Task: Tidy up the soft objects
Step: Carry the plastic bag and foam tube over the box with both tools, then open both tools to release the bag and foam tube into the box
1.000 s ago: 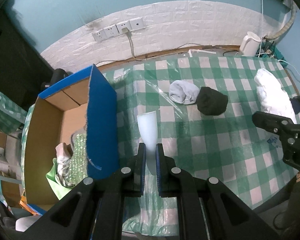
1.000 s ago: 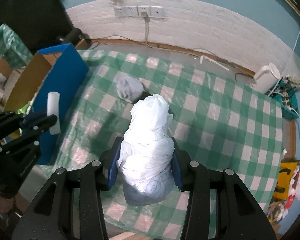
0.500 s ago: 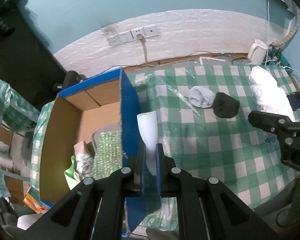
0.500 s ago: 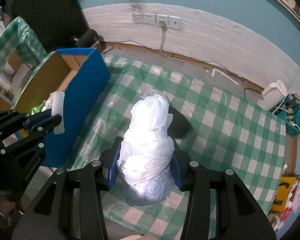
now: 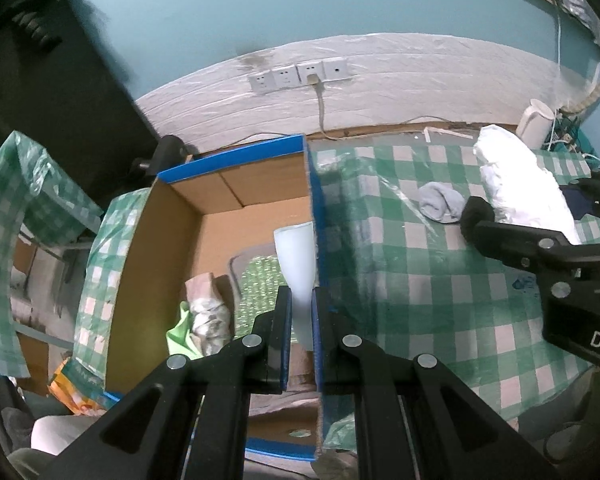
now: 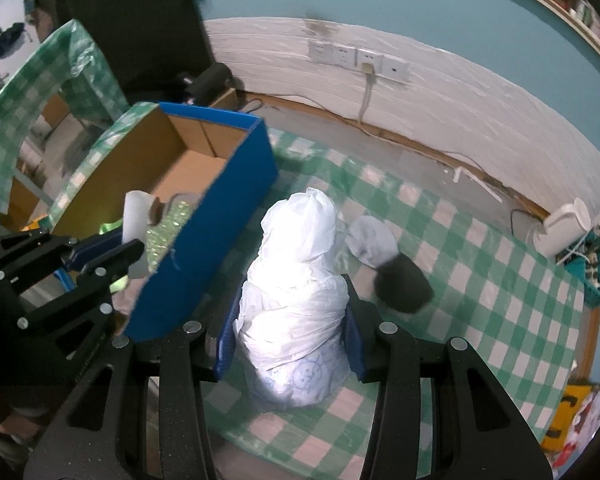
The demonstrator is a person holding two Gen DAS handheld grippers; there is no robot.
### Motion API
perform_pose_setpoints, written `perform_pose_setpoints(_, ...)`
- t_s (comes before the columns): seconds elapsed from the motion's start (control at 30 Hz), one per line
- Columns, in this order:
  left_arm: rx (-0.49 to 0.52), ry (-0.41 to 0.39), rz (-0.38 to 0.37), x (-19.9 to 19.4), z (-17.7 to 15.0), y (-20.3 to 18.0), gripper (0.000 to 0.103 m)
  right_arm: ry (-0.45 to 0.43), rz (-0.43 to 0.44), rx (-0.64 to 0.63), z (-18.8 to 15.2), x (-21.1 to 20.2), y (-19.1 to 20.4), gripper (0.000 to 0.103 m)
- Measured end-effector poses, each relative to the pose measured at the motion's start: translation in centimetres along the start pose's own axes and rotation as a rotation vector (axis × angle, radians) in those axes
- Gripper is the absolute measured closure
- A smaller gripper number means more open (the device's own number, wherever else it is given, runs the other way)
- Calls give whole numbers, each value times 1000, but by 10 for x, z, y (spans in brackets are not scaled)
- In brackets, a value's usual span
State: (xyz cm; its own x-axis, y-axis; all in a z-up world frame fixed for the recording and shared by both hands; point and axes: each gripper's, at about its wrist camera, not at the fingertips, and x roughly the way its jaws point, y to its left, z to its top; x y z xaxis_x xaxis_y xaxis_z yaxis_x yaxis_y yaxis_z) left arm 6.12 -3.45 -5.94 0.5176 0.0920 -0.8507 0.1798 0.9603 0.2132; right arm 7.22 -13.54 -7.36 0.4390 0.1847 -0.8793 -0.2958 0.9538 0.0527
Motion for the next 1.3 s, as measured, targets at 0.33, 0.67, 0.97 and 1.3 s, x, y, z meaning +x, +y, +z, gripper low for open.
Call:
perform_pose_setpoints(0.33, -63, -4, 23, 2, -8, 39, 94, 3, 29, -58, 21, 12, 41, 59)
perform_pose_setpoints(0.67, -117, 14, 59, 14, -18, 75, 94, 26, 54, -116, 37, 28, 79, 59)
perform_pose_setpoints(0.97, -167, 71, 90, 37, -32, 100, 94, 58, 89, -161, 49, 50, 110, 59)
perform_pose_setpoints(1.3, -196, 105, 114, 49, -42, 115, 93, 92, 138, -198, 55, 79, 134, 59)
